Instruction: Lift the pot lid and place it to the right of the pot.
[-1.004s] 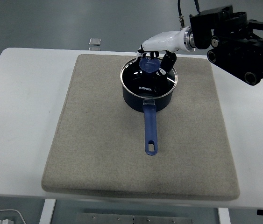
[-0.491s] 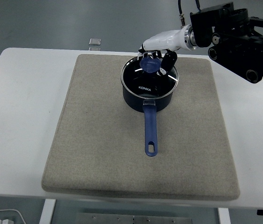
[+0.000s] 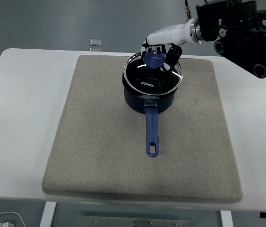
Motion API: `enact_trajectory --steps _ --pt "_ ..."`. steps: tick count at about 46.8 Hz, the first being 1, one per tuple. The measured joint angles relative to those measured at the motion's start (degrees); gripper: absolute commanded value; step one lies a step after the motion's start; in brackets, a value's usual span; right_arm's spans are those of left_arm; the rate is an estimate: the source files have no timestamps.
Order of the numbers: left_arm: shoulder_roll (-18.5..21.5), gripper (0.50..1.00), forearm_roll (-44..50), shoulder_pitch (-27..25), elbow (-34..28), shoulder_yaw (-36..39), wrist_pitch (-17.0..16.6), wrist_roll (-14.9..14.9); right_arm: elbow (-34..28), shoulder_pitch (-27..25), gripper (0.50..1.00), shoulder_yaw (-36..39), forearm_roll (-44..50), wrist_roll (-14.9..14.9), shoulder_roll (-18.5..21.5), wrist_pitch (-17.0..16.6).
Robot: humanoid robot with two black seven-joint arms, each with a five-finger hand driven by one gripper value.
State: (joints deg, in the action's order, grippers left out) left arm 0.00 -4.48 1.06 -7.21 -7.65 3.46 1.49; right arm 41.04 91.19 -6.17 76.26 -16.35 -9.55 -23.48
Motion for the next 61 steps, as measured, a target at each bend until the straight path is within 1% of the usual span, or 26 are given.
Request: enact_trajectory --steps 10,14,22,33,47,61 --pt "0.0 1.0 0.0 0.0 0.0 0.0 0.0 0.0 0.0 1.8 0.507 0.1 -1.2 0.0 -2.8 -2.6" --pt "0.0 1.0 0.0 0.0 0.0 0.0 0.0 0.0 0.1 1.9 0.5 0.1 -1.6 0.0 -4.6 -3.2" --pt "0.0 1.0 0.0 0.0 0.0 0.0 0.0 0.0 0.8 2.0 0.5 0.1 -1.6 -0.1 -8.0 -4.1" --pt "0.0 1.0 0.0 0.0 0.0 0.0 0.0 0.0 1.0 2.0 0.5 0.1 -1.7 -0.3 -11.4 -4.4" --pt "0.0 1.0 0.0 0.0 0.0 0.0 0.0 0.0 0.9 -0.1 0.5 -0.1 -1.9 0.0 -16.3 -4.7" --pt "0.0 1.0 0.0 0.0 0.0 0.0 0.0 0.0 0.8 -4.4 0.5 0.1 -2.0 0.3 -18.0 -3.6"
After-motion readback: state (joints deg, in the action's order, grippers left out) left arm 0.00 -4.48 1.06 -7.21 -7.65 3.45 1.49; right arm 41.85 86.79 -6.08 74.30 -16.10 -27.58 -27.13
